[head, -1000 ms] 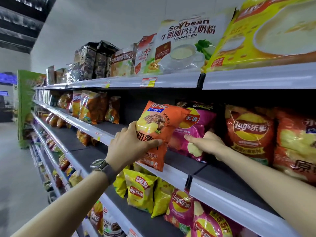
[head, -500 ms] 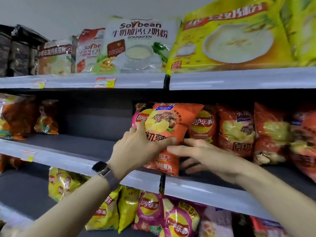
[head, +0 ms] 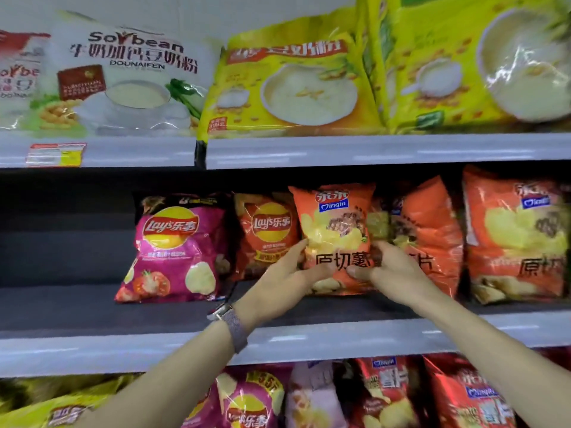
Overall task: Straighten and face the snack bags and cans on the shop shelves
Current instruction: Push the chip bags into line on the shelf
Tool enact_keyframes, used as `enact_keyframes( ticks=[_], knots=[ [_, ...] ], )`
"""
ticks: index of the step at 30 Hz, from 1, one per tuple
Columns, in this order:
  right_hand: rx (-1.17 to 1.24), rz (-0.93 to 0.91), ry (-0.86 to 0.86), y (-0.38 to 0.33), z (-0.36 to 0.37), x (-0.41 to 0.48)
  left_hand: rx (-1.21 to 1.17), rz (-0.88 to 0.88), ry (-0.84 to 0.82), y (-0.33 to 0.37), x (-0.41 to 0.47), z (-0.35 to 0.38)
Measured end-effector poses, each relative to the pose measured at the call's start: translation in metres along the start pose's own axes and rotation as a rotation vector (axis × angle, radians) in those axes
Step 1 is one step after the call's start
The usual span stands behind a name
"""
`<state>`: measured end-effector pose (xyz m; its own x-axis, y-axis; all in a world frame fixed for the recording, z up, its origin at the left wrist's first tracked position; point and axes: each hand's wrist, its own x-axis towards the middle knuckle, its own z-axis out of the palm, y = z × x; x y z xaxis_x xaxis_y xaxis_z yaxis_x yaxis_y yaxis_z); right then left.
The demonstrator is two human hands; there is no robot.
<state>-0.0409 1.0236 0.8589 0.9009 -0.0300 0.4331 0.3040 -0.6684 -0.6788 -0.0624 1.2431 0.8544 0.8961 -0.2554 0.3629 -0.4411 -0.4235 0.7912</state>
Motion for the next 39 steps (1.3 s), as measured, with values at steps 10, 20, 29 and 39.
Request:
enact_keyframes(
  ticks=[10,20,29,39],
  knots=[
    [-0.284,-0.019,0.289,0.041,-0.005,-0.011,0.225,0.042,-0.170,-0.010,0.013,0.022],
    [-0.366,0.058,0.288,0.052,-0.001,-0.008,0.264,-0.042,-0.260,-0.027,0.027,0.021],
    [-0.448,0.076,0.343,0.047,0.002,-0.009,0.380,-0.019,-0.304,-0.020,0.032,0.025],
    [-0.416,0.098,0.346,0.049,0.006,-0.009,0.414,0.092,-0.126,-0.018,0.018,0.029]
  ],
)
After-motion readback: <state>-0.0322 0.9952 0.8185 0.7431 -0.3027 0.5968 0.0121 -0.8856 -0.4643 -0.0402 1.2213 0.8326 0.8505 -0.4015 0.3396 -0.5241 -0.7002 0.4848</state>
